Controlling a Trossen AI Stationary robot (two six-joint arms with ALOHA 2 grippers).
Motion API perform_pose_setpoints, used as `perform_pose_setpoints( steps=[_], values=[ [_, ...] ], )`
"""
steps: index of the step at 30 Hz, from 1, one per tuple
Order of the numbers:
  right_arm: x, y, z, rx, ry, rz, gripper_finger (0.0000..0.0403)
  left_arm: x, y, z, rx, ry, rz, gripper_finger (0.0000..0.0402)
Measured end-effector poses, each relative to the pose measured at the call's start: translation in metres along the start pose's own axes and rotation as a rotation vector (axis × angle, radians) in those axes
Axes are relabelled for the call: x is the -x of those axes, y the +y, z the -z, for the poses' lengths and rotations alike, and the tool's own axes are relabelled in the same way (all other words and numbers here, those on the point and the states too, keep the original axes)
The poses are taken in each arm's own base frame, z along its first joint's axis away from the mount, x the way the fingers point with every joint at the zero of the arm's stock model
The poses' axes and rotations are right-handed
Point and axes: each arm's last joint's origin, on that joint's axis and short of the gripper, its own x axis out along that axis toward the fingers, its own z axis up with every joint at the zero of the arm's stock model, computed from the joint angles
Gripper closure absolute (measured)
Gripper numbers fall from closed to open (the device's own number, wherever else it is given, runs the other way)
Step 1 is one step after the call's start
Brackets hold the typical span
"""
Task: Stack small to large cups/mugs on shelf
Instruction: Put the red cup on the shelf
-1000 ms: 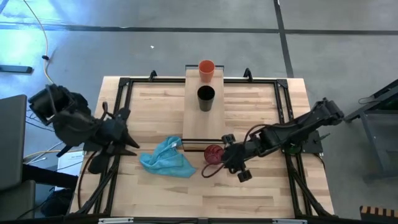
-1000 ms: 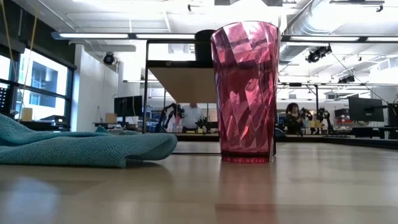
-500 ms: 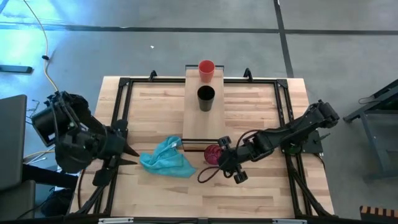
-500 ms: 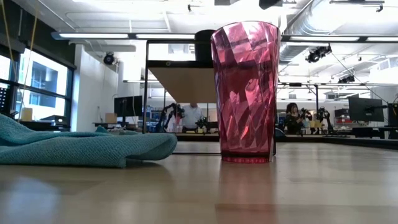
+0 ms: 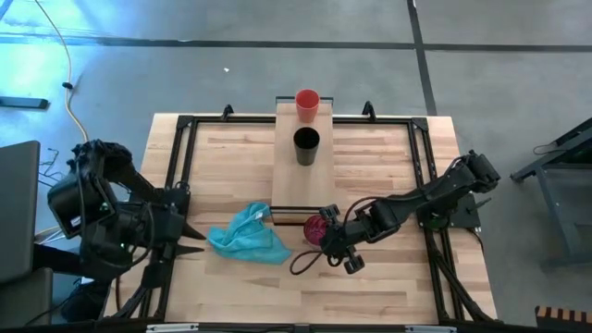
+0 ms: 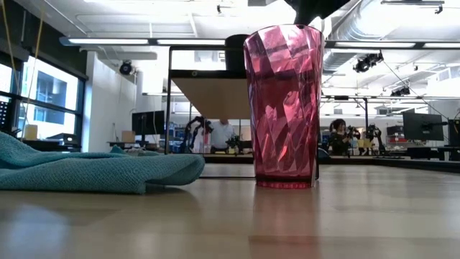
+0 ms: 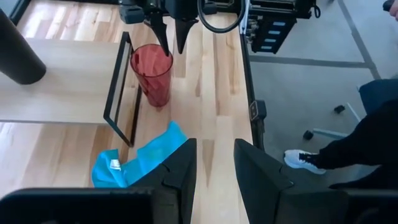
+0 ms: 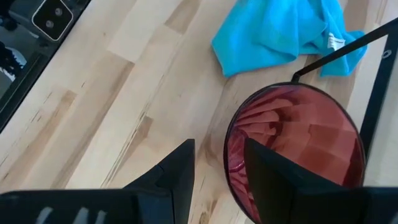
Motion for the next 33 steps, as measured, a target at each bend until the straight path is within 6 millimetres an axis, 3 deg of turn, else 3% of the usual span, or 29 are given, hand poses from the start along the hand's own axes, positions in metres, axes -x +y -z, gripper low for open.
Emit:
perform_pose_setpoints(
  steps=[25,33],
  values=[
    [-0.026,-0.004,0.004,-0.015,0.063,-0.019,0.0274,0.015,-0.013,0.014,0.03,-0.108,-0.009,0.0305],
    [-0.027,-0.004,0.004,-0.024,0.065,-0.018,0.0347,0.014,-0.013,0.014,0.027,-0.106,-0.012,0.0305]
  ],
)
